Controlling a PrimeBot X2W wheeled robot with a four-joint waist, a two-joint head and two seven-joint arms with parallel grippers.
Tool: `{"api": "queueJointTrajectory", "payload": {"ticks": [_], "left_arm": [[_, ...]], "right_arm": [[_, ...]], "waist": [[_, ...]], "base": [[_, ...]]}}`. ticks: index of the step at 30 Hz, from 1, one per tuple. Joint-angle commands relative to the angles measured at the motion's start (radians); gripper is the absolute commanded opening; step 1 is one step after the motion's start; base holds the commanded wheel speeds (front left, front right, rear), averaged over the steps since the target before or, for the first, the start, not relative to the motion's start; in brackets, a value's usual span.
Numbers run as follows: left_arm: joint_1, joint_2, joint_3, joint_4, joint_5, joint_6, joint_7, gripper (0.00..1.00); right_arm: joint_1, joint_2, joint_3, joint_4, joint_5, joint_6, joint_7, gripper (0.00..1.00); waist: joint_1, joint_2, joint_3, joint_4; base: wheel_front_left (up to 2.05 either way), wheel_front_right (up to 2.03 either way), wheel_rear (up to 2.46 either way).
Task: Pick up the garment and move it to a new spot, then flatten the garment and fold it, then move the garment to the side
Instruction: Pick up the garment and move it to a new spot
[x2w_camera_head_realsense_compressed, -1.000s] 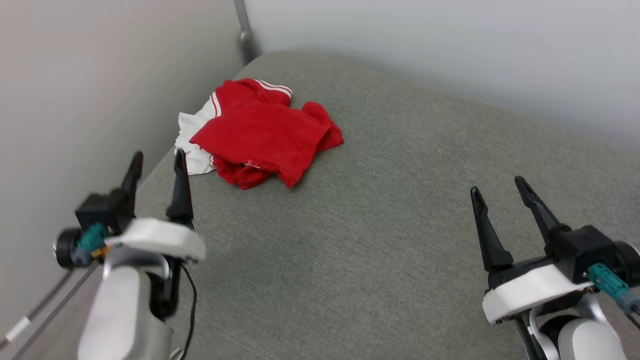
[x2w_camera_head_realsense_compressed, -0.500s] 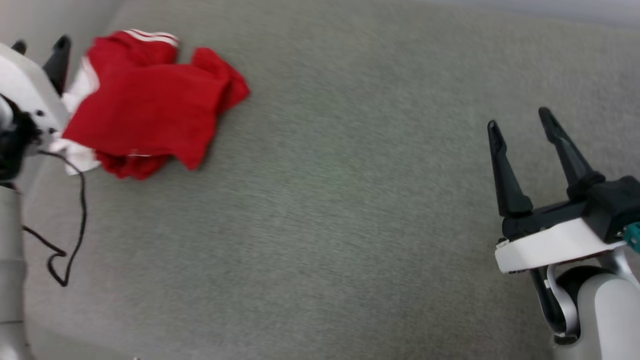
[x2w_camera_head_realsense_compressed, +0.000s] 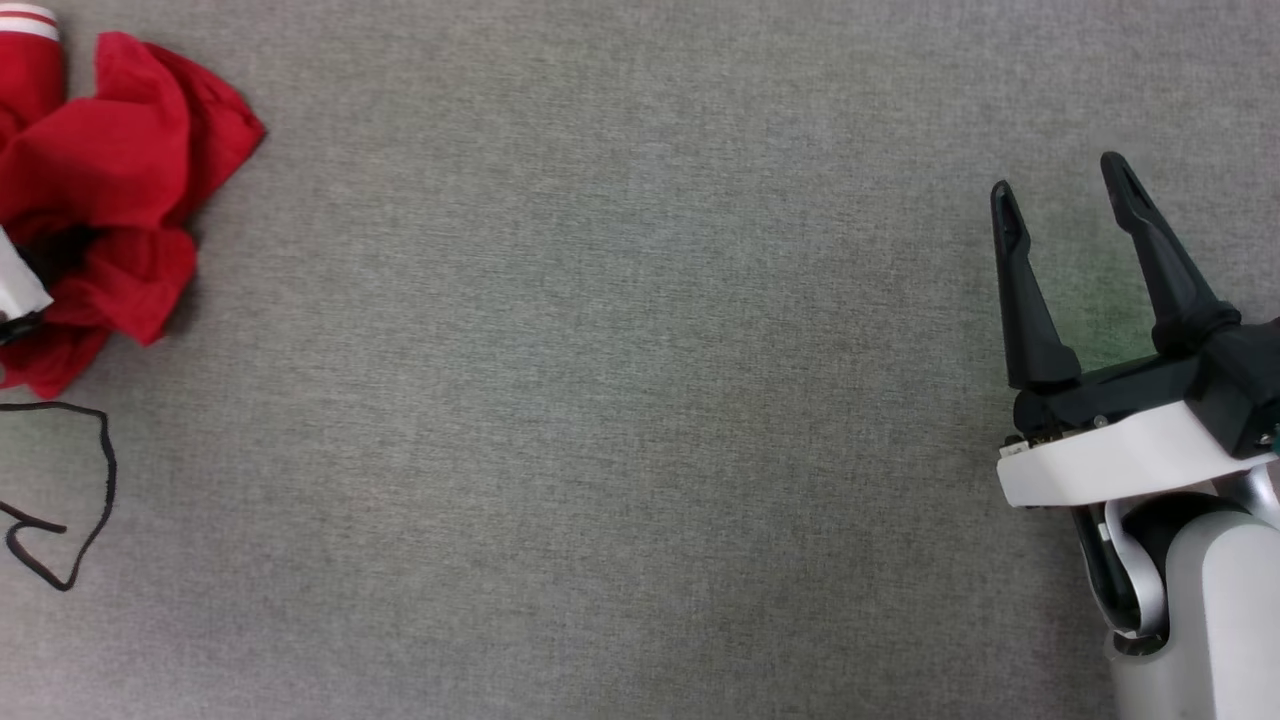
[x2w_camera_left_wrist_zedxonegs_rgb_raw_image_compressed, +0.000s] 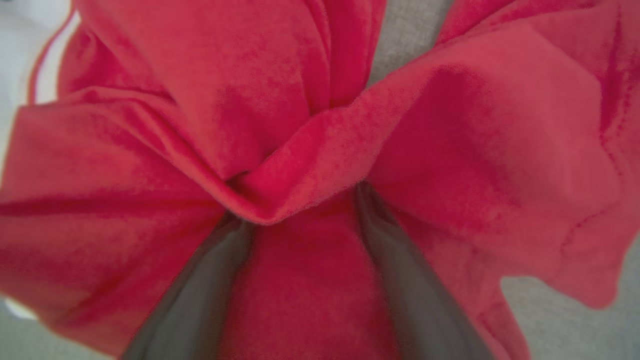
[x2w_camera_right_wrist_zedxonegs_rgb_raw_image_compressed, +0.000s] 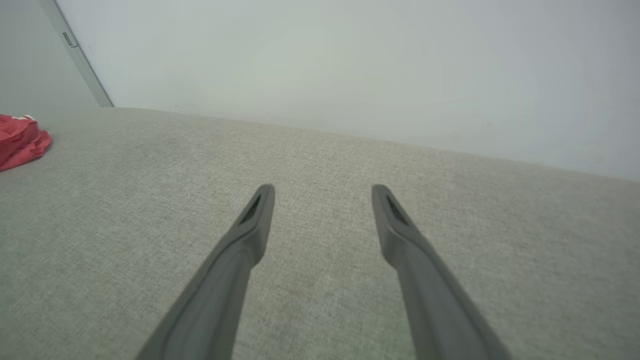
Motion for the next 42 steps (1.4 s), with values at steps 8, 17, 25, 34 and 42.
{"api": "queueJointTrajectory", "payload": {"ticks": [8, 17, 25, 34, 42], "left_arm": [[0.054, -0.055, -0.008, 0.052, -0.001, 0.034, -0.039, 0.0], [-0.024, 0.03, -0.032, -0.007, 0.148, 0.074, -0.342, 0.0], [-0.102, 0.064, -0.088, -0.031, 0.266, 0.08, -0.587, 0.0], [-0.176, -0.012, -0.185, -0.076, 0.325, 0.051, -0.776, 0.0], [-0.101, -0.195, -0.303, -0.143, 0.306, 0.018, -0.821, 0.0]], "right_arm": [[-0.009, -0.004, -0.005, -0.001, -0.004, 0.0, 0.003, 1.0], [0.034, 0.008, -0.022, 0.038, 0.018, 0.0, -0.023, 1.0], [0.089, 0.022, -0.047, 0.073, 0.041, 0.0, -0.05, 1.0], [0.172, 0.025, -0.068, 0.096, 0.092, 0.0, -0.061, 1.0], [0.221, 0.025, -0.064, 0.098, 0.113, 0.0, -0.051, 1.0]], "waist": [[-0.0002, -0.0001, -0.004, -0.015], [-0.0002, -0.0001, -0.146, 0.003], [-0.0002, -0.0001, -0.291, -0.002], [-0.0002, -0.0001, -0.442, -0.07], [-0.0002, -0.0001, -0.507, -0.193]], "base": [[0.0, 0.0, 0.0], [0.0, 0.0, 0.0], [0.0, 0.0, 0.0], [0.0, 0.0, 0.0], [0.0, 0.0, 0.0]]}}
